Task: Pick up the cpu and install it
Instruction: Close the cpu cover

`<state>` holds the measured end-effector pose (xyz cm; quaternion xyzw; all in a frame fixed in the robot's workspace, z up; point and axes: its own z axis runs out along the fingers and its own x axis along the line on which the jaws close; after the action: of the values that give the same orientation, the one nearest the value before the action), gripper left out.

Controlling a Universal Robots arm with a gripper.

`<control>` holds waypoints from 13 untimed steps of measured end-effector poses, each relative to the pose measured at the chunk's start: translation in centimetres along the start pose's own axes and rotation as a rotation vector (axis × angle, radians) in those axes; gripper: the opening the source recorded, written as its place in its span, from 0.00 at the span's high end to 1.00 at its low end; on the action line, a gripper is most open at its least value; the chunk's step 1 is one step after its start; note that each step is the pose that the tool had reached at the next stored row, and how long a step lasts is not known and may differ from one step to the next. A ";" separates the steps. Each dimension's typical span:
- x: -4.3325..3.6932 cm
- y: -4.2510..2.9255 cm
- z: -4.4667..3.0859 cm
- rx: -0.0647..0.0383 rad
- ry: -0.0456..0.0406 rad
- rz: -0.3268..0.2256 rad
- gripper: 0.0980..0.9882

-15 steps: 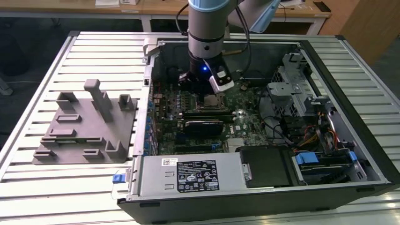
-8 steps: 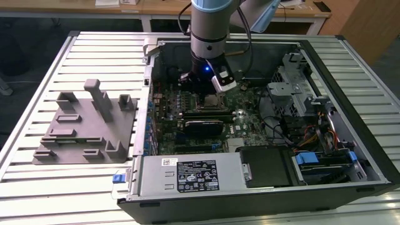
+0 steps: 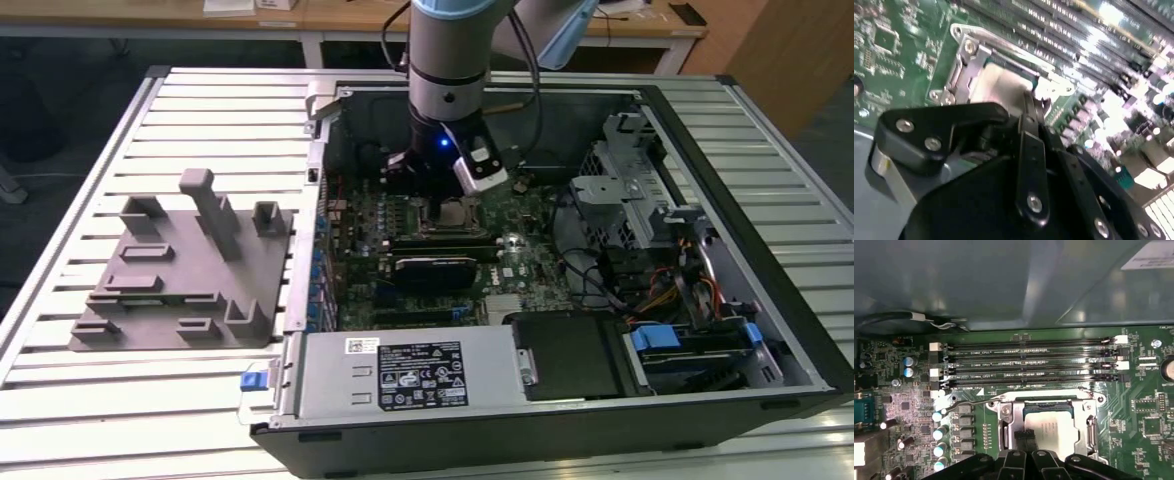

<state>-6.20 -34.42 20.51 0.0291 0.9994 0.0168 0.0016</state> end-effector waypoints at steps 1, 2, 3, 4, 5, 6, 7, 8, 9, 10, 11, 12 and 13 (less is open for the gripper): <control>0.00 0.01 -0.19 0.000 0.0000 0.000 0.99; 0.00 0.01 -0.40 0.000 -0.0001 0.000 0.99; 0.00 0.02 -0.63 0.000 0.0000 0.000 0.99; 0.00 0.03 -0.88 0.000 0.0000 0.000 0.99; 0.00 0.04 -1.11 0.000 -0.0001 0.000 0.99; 0.00 0.05 -1.34 0.000 0.0000 0.000 0.99; 0.00 0.05 -1.51 0.000 0.0000 0.000 0.99; 0.00 0.05 -1.59 0.000 0.0000 0.000 0.99; 0.00 0.06 -1.59 0.000 -0.0001 0.000 0.99; 0.00 0.06 -1.59 0.000 -0.0001 0.000 0.99; 0.00 0.06 -1.59 0.000 -0.0001 0.000 0.99; -0.02 0.05 -1.59 0.000 -0.0001 0.000 0.99; -0.09 0.06 -1.60 0.000 0.0001 0.000 0.99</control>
<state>-6.11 -34.42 22.11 0.0290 0.9994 0.0168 0.0016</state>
